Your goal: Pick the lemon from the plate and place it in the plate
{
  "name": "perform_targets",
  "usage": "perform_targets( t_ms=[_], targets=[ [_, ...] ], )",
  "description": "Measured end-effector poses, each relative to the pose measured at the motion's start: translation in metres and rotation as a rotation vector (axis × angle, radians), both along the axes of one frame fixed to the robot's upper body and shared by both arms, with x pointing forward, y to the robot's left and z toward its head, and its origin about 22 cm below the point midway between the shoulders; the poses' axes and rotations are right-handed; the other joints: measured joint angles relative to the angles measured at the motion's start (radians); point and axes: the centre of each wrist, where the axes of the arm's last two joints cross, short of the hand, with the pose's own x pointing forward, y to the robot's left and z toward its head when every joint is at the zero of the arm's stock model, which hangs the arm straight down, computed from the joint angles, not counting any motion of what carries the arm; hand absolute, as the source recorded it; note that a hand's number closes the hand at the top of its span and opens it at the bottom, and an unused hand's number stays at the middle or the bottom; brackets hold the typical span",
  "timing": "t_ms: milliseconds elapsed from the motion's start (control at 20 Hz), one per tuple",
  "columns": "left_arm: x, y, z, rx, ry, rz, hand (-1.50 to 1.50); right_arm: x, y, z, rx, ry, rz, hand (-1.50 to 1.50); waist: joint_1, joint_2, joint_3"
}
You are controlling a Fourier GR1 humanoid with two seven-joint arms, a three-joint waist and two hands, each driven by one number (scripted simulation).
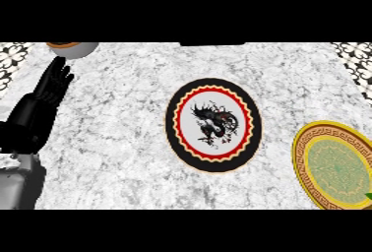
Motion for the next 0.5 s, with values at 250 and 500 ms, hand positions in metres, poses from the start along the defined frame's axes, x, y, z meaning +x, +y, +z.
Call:
perform_targets(
  t_ms=[250,500],
  targets=[
    [0.002,0.0,0.0,0.0,-0.004,-0.011,0.0,-0.013,0.028,0.035,0.058,-0.158,0.096,1.5,0.008,0.002,0.001],
    [0.006,-0.002,0.006,-0.001,-0.003,-0.022,0.0,-0.01,0.067,0.073,0.164,-0.353,0.235,1.5,0.017,0.003,0.001]
  ],
)
